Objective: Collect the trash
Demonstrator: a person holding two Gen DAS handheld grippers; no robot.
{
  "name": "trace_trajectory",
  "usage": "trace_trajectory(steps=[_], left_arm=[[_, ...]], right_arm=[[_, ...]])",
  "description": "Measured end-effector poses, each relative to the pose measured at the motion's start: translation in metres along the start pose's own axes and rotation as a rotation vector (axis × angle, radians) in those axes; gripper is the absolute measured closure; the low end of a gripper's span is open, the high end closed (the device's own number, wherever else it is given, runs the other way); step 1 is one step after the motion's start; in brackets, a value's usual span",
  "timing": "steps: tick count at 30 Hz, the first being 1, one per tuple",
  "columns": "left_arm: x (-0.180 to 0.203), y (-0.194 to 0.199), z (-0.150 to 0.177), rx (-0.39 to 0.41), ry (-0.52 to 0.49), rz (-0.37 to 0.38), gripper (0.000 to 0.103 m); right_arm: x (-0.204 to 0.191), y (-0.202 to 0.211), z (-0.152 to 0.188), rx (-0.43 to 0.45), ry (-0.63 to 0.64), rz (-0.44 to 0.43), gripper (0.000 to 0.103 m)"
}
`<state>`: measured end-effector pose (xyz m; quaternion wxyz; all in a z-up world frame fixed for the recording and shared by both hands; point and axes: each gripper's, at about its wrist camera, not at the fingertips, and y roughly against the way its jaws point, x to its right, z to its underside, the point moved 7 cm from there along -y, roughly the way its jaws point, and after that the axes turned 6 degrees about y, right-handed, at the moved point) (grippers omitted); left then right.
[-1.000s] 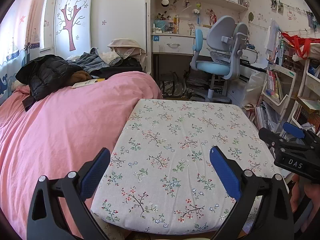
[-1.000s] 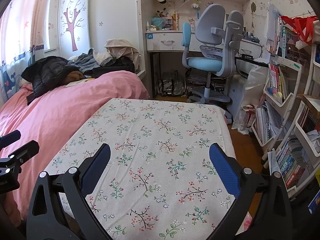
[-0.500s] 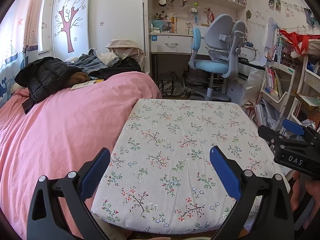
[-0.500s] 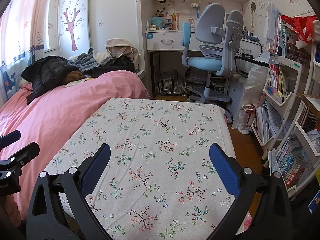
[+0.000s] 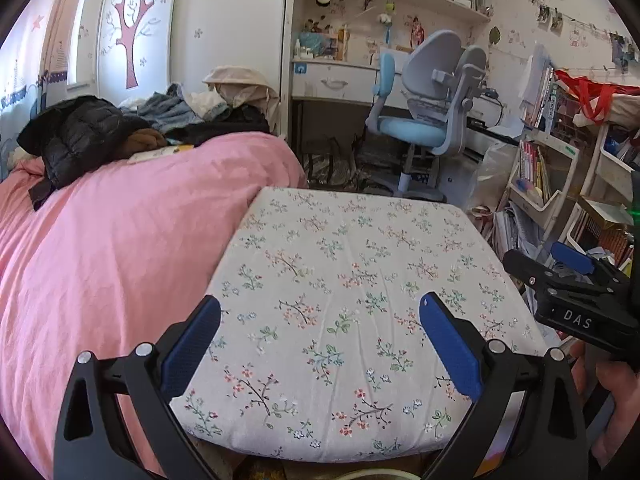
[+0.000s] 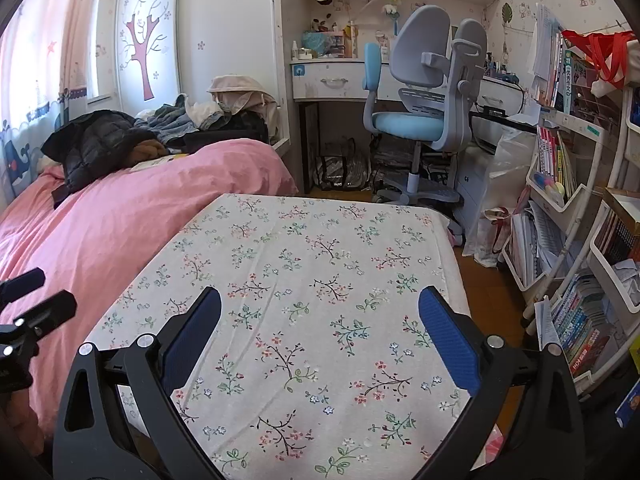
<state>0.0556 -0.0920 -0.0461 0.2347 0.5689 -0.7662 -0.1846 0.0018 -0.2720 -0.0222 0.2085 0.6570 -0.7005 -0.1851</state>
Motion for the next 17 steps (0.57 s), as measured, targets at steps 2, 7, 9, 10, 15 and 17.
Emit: trace_trajectory(steps=[2, 7, 9, 10, 15, 17], left_arm=[[-0.001, 0.000, 0.000, 0.004, -0.013, -0.016, 0.008], [0.004, -0.004, 0.002, -0.014, -0.067, -0.037, 0.008], [0.004, -0.006, 0.003, -0.017, -0.083, -0.067, 0.008], [0.003, -0.007, 0.003, -0.025, -0.081, -0.069, 0.008], [-0.013, -0.011, 0.001, -0.054, -0.005, -0.081, 0.008], [-0.017, -0.011, 0.000, -0.057, 0.012, -0.085, 0.008]], right_arm=[[0.002, 0.000, 0.002, -0.002, -0.001, 0.000, 0.007], [0.006, 0.000, 0.005, -0.003, -0.001, 0.000, 0.007], [0.006, 0.000, 0.005, -0.003, 0.000, 0.000, 0.007], [0.006, 0.000, 0.005, -0.003, 0.001, 0.001, 0.007], [0.007, 0.001, 0.006, -0.004, 0.001, 0.002, 0.007], [0.008, 0.002, 0.007, -0.004, 0.001, 0.002, 0.007]])
